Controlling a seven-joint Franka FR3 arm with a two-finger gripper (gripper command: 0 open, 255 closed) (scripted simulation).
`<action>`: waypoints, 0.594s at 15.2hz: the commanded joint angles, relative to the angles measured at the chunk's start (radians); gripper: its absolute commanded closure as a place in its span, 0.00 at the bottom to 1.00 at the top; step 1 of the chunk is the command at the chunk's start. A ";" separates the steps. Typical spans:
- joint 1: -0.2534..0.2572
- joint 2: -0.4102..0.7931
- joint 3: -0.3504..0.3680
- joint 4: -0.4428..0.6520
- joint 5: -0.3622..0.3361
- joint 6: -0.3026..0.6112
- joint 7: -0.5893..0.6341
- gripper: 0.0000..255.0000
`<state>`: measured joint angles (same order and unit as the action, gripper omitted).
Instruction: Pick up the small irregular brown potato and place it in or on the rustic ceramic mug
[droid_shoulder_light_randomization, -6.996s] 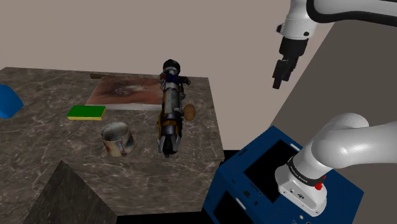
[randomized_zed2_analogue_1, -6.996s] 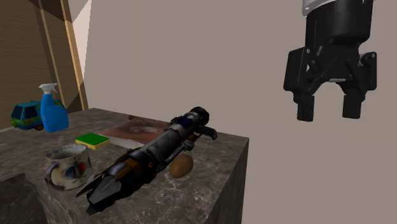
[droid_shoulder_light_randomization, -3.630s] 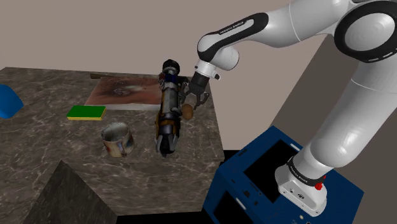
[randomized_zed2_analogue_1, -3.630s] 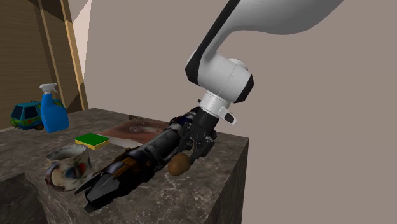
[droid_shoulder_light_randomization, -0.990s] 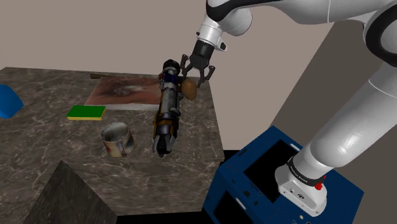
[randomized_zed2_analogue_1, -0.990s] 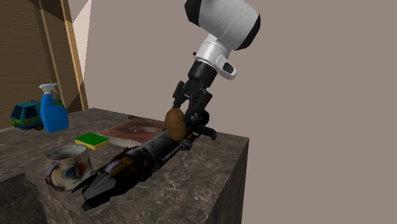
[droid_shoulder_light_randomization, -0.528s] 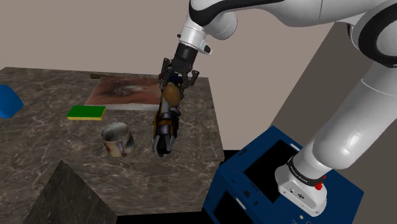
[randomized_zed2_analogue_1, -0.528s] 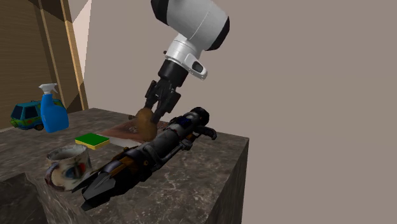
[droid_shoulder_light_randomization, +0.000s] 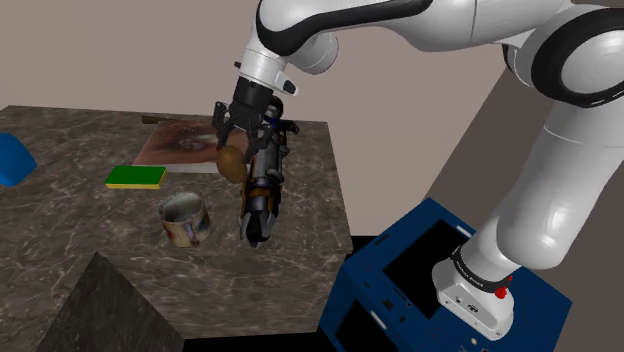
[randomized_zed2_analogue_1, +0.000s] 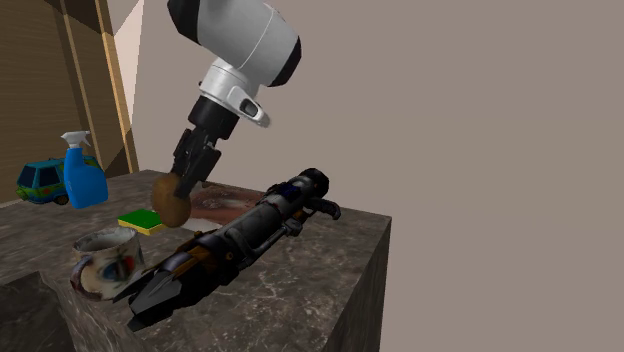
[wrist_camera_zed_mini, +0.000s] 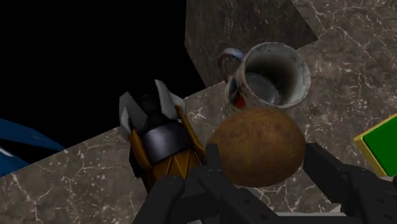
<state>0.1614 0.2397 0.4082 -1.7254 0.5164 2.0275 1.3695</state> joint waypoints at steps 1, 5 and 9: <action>0.039 0.048 0.014 0.057 -0.028 0.017 0.058 1.00; 0.120 0.152 0.026 0.186 -0.091 0.036 0.159 1.00; 0.202 0.258 0.024 0.330 -0.153 0.033 0.247 1.00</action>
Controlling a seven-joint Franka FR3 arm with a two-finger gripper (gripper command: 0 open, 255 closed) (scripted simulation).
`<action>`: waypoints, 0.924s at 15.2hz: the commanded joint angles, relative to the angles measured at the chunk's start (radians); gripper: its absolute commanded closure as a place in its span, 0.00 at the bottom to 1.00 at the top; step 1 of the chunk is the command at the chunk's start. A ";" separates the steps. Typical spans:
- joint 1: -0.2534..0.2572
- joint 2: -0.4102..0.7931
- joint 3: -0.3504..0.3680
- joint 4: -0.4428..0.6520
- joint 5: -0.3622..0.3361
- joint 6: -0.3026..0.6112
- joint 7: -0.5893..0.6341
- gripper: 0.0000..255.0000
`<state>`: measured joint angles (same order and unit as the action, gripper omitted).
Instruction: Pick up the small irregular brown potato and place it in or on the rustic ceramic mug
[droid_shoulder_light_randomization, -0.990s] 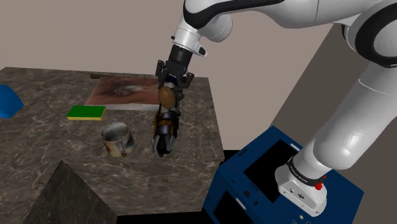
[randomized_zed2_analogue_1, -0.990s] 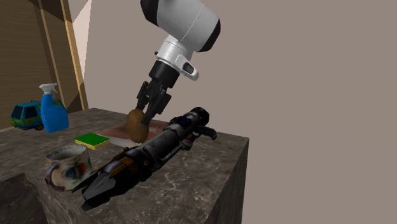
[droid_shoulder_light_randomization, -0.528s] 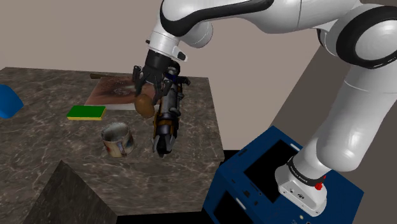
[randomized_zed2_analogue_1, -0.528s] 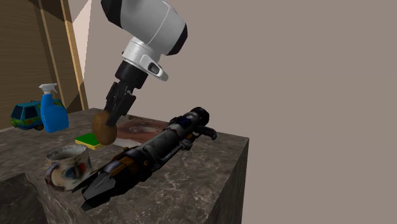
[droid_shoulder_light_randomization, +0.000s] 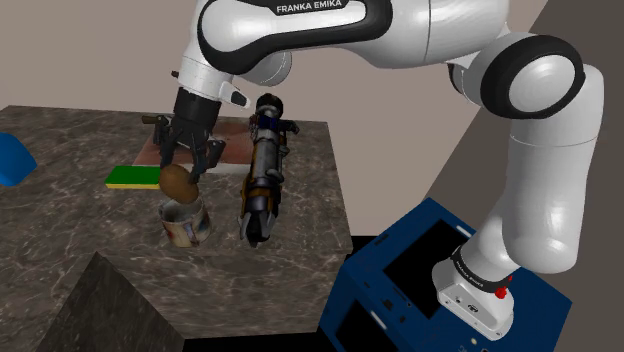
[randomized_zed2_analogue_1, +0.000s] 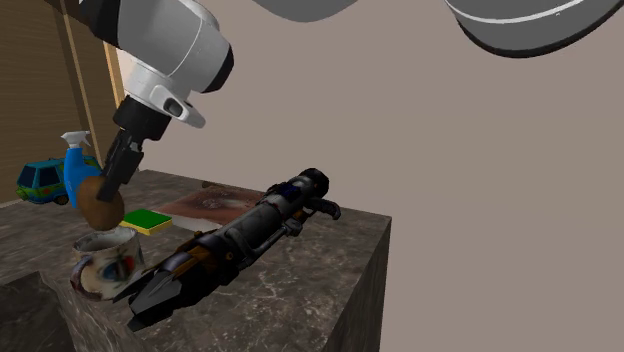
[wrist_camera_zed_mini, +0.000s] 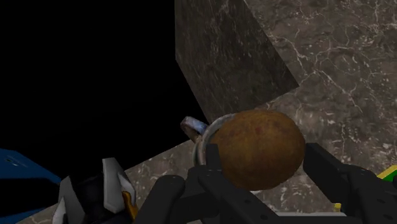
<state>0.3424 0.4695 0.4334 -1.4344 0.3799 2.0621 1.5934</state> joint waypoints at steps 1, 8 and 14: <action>0.021 0.030 -0.002 0.029 -0.014 0.009 0.018 1.00; 0.019 0.050 -0.001 -0.034 -0.004 0.083 -0.018 1.00; 0.019 0.070 -0.001 -0.071 0.001 0.134 -0.044 1.00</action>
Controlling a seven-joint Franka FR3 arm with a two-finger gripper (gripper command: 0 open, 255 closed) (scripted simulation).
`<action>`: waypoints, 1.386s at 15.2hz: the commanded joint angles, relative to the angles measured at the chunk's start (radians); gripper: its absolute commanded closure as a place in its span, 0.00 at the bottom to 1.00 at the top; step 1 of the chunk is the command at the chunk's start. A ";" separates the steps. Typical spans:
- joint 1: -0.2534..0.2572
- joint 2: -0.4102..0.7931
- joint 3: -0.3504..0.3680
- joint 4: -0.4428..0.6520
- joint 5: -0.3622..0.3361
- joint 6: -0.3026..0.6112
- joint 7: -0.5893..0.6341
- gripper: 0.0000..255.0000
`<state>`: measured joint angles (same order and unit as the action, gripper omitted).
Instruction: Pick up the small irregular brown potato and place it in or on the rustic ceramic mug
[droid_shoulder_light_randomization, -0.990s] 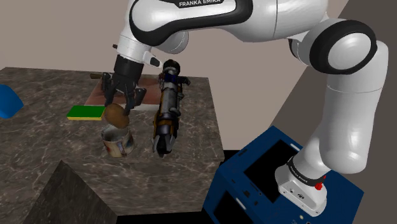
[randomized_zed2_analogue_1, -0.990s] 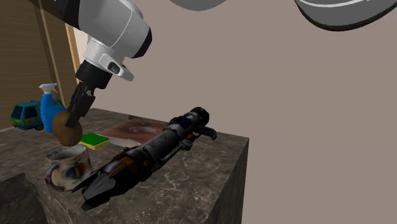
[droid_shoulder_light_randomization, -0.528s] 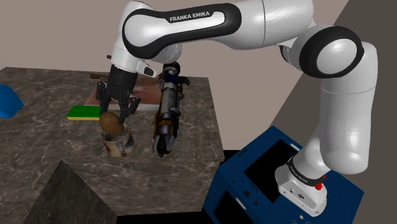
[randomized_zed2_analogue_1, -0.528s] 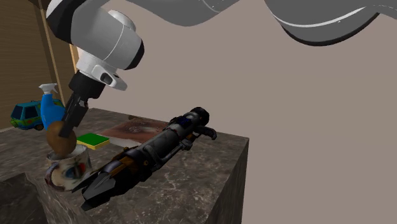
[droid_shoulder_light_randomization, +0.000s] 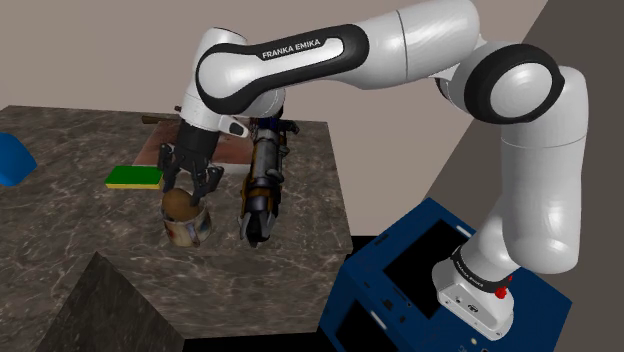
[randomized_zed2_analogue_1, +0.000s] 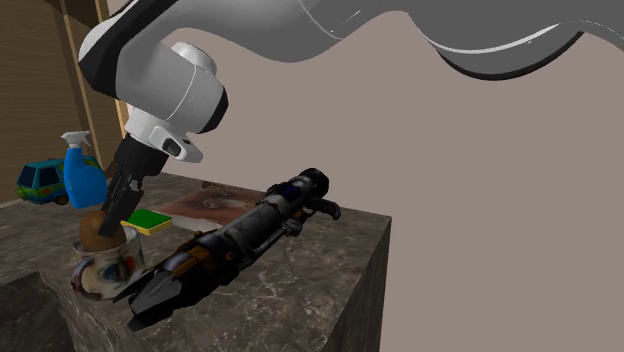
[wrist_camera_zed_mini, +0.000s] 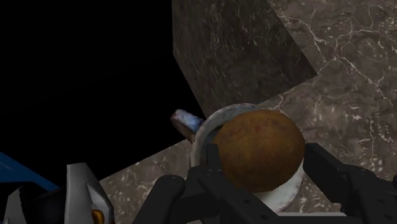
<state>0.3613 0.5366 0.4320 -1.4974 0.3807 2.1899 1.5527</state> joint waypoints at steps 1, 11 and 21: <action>0.000 0.003 0.000 -0.007 0.001 0.006 -0.003 1.00; 0.000 0.001 0.001 -0.011 0.002 0.008 -0.004 0.00; -0.044 -0.060 -0.001 0.009 0.013 -0.086 -0.009 0.00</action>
<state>0.3174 0.4766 0.4314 -1.4881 0.3940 2.1050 1.5442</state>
